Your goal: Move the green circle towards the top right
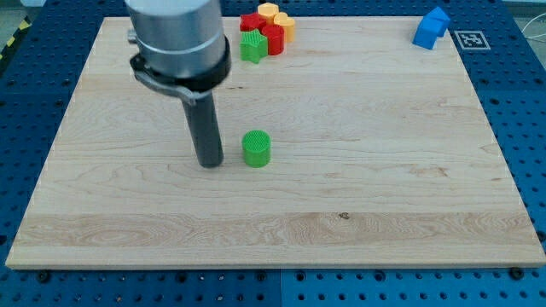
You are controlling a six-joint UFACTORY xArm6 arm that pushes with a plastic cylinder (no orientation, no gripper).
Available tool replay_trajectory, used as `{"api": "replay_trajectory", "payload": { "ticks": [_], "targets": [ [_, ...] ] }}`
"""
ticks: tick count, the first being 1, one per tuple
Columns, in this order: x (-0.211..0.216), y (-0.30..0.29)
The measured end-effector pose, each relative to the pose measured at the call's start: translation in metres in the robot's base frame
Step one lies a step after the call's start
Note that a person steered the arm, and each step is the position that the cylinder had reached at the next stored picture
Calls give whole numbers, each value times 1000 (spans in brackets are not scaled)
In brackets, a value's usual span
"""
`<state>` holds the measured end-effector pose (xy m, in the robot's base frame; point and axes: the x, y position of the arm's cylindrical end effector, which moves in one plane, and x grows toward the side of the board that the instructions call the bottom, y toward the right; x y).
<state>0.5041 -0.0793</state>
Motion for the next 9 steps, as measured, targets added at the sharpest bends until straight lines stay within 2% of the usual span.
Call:
{"api": "replay_trajectory", "payload": {
  "ticks": [1, 3, 5, 9],
  "targets": [
    [2, 27],
    [-31, 80],
    [-70, 86],
    [-100, 173]
  ]
}}
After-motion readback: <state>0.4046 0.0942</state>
